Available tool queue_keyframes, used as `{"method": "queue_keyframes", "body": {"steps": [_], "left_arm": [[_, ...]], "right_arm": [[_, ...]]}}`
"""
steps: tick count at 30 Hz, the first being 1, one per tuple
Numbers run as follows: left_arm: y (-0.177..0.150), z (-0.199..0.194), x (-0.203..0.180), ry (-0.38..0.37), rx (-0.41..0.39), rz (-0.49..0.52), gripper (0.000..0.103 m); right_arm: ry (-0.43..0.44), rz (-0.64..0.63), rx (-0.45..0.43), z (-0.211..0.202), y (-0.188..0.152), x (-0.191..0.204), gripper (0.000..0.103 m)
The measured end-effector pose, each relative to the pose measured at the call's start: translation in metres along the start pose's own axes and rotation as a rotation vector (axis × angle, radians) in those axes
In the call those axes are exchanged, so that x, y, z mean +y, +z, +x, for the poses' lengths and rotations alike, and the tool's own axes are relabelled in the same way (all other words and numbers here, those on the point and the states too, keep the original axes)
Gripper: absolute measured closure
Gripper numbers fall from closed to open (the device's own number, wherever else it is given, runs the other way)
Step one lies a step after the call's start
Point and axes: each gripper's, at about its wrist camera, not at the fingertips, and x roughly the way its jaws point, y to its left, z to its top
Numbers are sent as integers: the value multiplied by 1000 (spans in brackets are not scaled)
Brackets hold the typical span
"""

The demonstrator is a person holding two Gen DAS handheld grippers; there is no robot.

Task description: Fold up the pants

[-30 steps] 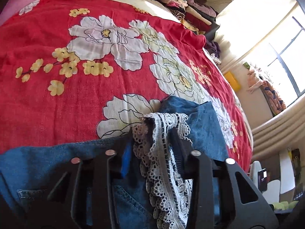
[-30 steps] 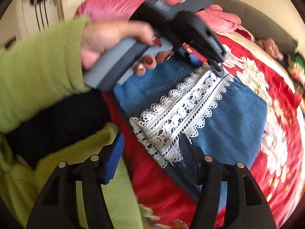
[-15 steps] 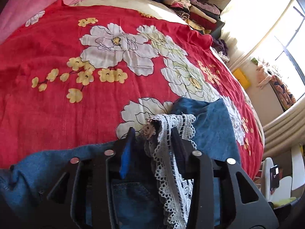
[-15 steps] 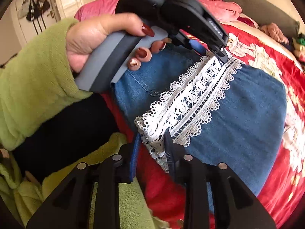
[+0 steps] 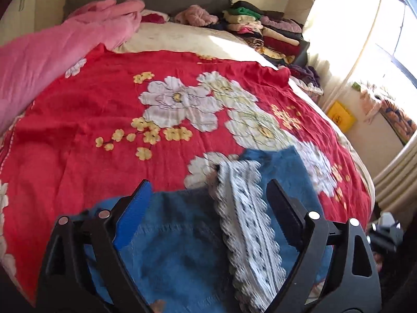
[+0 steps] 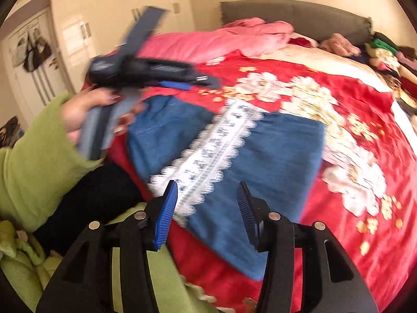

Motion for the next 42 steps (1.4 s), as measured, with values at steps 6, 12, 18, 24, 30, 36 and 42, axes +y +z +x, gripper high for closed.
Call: {"method": "queue_keyframes", "body": {"steps": [6, 12, 18, 24, 30, 36, 42], "left_arm": [[-42, -16, -47, -22, 27, 114, 28], [-99, 31, -71, 56, 247, 227, 36], [-95, 25, -68, 81, 214, 210, 35], [-81, -8, -79, 66, 88, 167, 30], [-85, 7, -107, 19, 113, 228, 30], [-102, 39, -108, 16, 220, 255, 29], [-102, 38, -103, -18, 209, 244, 28]], "right_arm": [[-41, 27, 96, 12, -26, -11, 57], [-84, 68, 209, 29, -54, -27, 57], [-33, 113, 172, 16, -49, -33, 57], [-63, 144, 23, -15, -13, -56, 52], [-106, 73, 18, 10, 31, -65, 51], [-117, 57, 73, 57, 59, -74, 51], [-180, 132, 200, 108, 63, -112, 39]]}}
